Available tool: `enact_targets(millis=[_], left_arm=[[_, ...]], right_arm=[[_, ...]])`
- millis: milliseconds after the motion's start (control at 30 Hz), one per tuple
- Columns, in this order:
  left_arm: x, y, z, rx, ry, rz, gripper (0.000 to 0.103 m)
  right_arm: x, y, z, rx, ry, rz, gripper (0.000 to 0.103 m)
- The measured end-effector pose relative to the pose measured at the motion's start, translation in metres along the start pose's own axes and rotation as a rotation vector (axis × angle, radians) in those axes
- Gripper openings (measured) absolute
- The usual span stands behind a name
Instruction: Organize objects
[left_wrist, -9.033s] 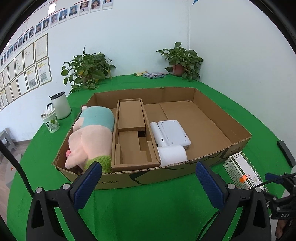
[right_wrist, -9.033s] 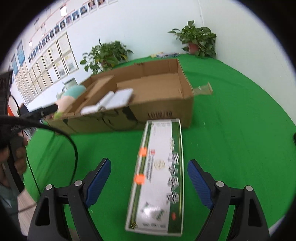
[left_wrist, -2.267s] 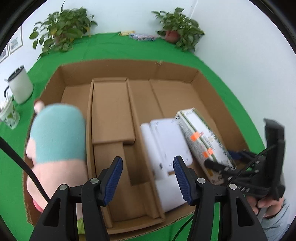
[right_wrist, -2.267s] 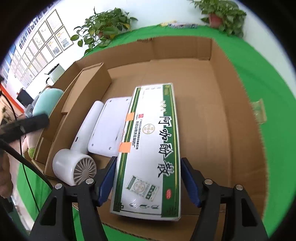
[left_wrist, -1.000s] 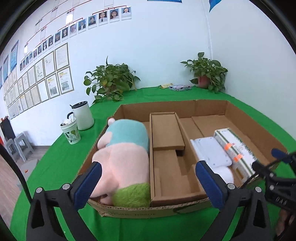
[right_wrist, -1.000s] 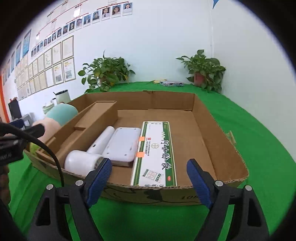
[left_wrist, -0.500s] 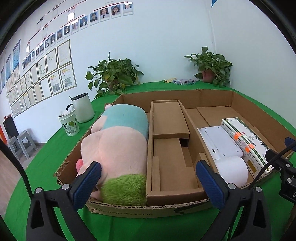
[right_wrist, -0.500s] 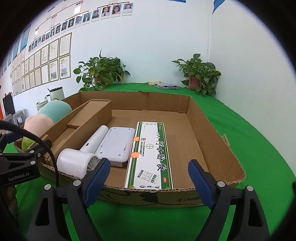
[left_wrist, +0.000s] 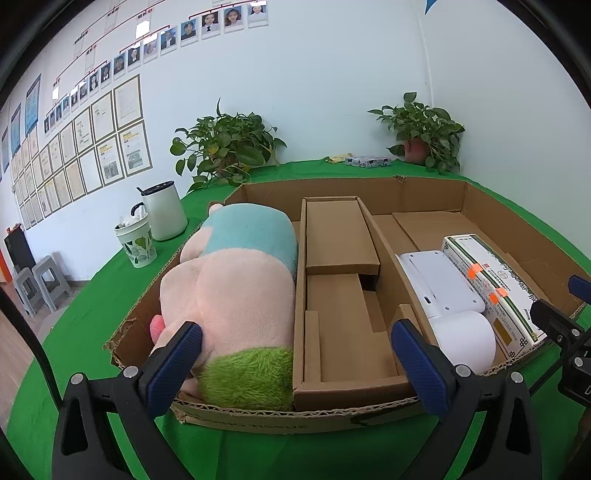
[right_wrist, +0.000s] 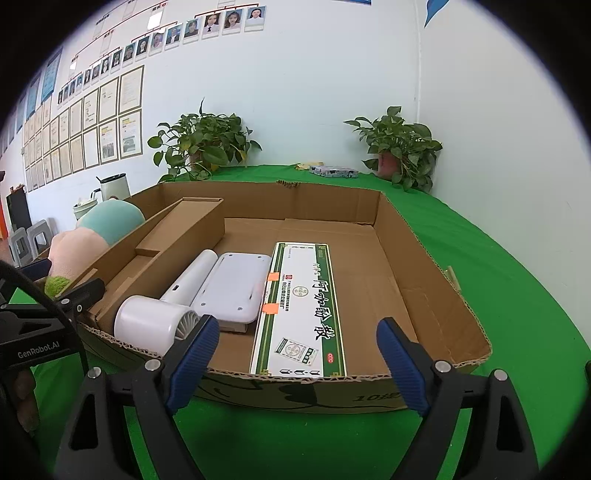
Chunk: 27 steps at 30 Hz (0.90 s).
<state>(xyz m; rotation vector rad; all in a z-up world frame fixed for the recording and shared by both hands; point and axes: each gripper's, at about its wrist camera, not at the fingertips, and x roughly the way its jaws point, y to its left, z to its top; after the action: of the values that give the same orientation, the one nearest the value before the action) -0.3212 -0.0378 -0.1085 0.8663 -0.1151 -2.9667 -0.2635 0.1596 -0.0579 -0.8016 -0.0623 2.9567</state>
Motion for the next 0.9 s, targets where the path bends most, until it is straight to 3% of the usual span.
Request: enact_targets(millis=[900], left_arm=[[0.0024, -0.0007, 0.0002, 0.005, 0.001, 0.008, 0.103]], right_arm=[[0.0009, 0.0007, -0.0013, 0.001, 0.001, 0.018, 0.090]])
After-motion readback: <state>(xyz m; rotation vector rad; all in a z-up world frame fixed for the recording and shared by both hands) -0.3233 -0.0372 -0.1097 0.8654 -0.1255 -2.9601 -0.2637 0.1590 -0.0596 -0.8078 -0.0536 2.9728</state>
